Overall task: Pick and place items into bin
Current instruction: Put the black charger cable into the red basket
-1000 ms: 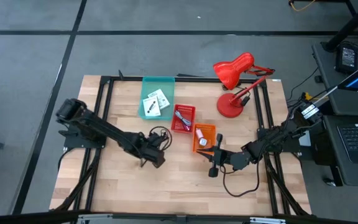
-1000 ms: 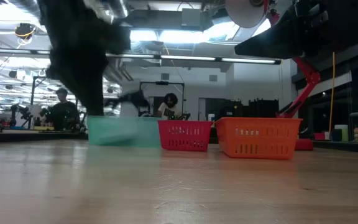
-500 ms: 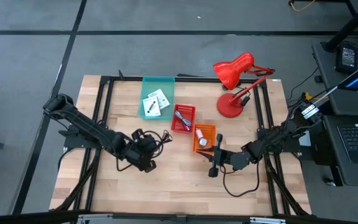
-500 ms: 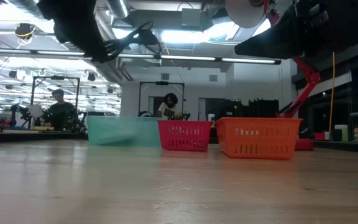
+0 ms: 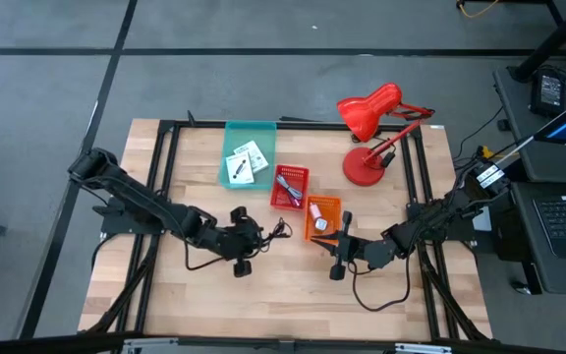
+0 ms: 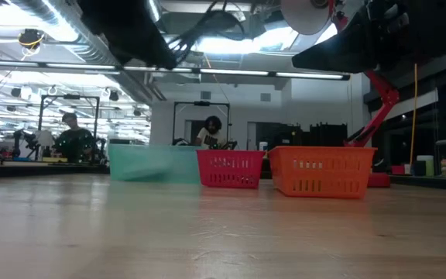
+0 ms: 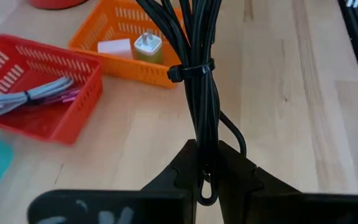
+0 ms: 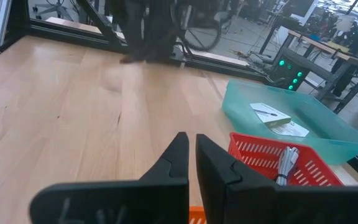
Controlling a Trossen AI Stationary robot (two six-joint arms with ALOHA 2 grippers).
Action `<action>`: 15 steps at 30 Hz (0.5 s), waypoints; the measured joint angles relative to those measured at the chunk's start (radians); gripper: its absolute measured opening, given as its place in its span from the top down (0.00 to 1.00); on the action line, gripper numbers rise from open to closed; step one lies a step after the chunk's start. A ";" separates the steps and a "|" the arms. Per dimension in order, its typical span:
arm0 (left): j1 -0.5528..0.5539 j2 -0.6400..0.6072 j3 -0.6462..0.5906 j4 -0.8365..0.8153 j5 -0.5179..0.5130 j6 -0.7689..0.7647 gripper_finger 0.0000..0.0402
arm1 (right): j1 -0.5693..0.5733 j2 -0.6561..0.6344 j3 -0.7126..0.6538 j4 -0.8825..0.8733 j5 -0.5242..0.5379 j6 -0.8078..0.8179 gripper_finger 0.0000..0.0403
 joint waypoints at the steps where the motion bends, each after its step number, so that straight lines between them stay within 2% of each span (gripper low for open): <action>1: 0.006 0.000 -0.017 0.031 0.005 0.011 0.93 | 0.000 0.000 0.000 0.000 0.000 0.001 0.97; 7: 0.052 0.000 -0.119 0.261 0.082 0.075 0.93 | 0.000 0.000 0.000 0.000 0.000 0.002 0.97; 11: 0.090 0.000 -0.158 0.327 0.082 0.062 0.93 | 0.000 0.000 0.000 0.000 0.000 -0.002 0.97; 15: 0.134 0.000 -0.167 0.326 0.084 0.000 0.93 | 0.000 0.000 0.000 0.002 0.000 -0.009 0.97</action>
